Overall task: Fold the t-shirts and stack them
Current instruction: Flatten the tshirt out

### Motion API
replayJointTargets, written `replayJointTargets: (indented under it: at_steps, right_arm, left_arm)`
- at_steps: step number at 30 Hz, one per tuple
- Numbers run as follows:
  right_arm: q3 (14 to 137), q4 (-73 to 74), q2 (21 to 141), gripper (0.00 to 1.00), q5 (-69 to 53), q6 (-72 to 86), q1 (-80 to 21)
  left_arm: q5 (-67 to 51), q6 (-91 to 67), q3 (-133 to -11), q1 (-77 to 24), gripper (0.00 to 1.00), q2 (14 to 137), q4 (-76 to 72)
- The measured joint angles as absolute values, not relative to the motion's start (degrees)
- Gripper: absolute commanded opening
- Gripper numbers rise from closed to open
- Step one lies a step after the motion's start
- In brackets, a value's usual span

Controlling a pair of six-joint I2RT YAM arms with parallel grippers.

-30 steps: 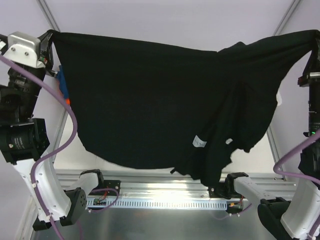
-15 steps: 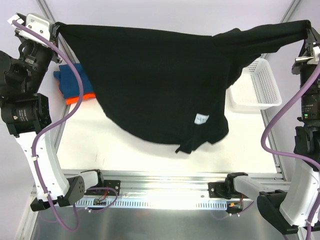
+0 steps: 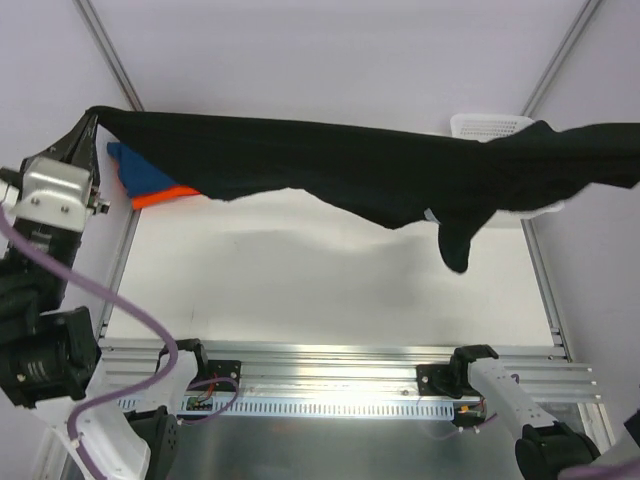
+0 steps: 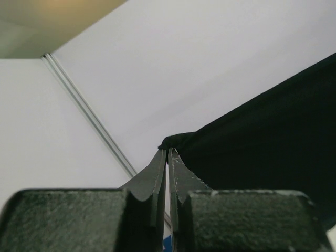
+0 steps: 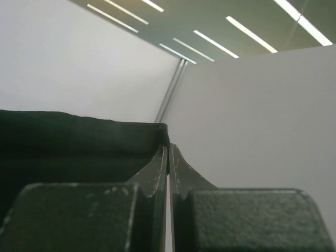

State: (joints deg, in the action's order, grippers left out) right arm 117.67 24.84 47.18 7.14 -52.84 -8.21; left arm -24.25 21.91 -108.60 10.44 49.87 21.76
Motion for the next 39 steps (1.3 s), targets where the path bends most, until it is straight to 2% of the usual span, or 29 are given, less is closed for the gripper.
replayJointTargets:
  at_steps: [6, 11, 17, 22, 27, 31, 35, 39]
  right_arm:
    - [122.69, 25.06, 45.98, 0.00, 7.94, -54.52, -8.21]
    - [120.53, 24.69, 45.87, 0.00, 7.68, -56.10, -8.23]
    - [105.47, 21.58, 46.35, 0.00, 5.52, -55.88, -8.56]
    - [93.86, 21.74, 52.21, 0.00, 2.57, -49.67, -8.71]
    - [81.49, 20.82, 64.27, 0.00, -1.02, -43.57, -8.86]
    - [80.36, 20.82, 83.22, 0.00, -2.72, -40.88, -8.93]
    - [87.85, 23.77, 102.04, 0.00, -3.84, -40.10, -8.91]
    - [102.56, 26.33, 116.14, 0.00, -3.79, -39.86, -8.91]
  left_arm:
    - [-24.18, 22.02, -110.98, 10.44, 0.00, 47.42, 22.55]
    - [-23.75, 22.28, -110.15, 10.44, 0.00, 47.94, 23.55]
    - [-23.73, 25.12, -102.37, 10.44, 0.00, 50.83, 23.16]
    - [-23.83, 26.65, -95.42, 10.44, 0.00, 63.72, 22.79]
    - [-23.70, 28.80, -91.48, 10.48, 0.00, 83.46, 23.35]
    - [-22.74, 31.79, -93.41, 10.48, 0.00, 101.03, 23.79]
    - [-20.86, 33.58, -103.26, 10.44, 0.00, 118.04, 26.57]
    - [-19.86, 33.74, -111.44, 10.44, 0.00, 126.69, 26.94]
